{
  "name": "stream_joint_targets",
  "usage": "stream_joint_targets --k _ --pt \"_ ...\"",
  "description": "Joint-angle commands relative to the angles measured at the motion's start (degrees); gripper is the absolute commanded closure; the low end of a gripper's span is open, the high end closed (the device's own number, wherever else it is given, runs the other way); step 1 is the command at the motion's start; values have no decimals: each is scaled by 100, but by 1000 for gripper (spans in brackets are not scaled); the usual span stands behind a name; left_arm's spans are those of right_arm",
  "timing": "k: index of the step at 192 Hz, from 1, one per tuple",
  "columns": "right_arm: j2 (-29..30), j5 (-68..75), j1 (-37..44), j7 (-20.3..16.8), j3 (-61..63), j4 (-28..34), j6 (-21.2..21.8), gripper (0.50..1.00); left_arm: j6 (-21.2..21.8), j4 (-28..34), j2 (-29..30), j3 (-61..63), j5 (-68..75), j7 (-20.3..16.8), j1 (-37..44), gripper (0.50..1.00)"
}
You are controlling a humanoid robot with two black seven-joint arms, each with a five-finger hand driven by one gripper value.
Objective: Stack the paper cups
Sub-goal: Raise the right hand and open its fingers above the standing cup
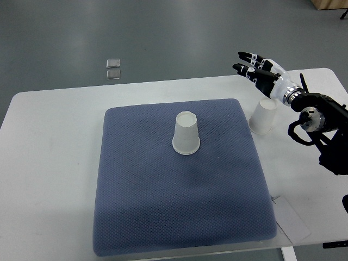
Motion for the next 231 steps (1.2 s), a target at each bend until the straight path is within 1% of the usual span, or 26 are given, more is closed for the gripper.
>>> stream_joint_targets --k 1,27,231 --pt "-1 0 -2 181 5 -3 5 579 -2 6 0 0 0 0 0 500" --pt "7 9 7 304 13 -3 -4 579 -2 -11 0 -9 0 0 0 500" --pt "-28 9 33 304 5 -38 -13 579 7 50 0 0 0 0 0 500"
